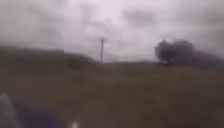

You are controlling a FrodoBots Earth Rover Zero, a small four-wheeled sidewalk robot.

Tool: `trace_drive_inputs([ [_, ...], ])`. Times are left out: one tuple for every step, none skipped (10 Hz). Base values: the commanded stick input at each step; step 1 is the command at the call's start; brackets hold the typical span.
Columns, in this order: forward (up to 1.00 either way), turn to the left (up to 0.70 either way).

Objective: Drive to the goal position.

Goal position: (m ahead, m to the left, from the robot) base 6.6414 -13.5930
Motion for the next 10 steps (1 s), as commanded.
trace_drive_inputs([
  [0.7, 0.0],
  [0.7, 0.0],
  [0.7, 0.0],
  [0.7, -0.13],
  [0.7, -0.27],
  [0.7, -0.27],
  [0.7, -0.27],
  [0.7, -0.27],
  [0.7, -0.27],
  [0.7, -0.27],
])
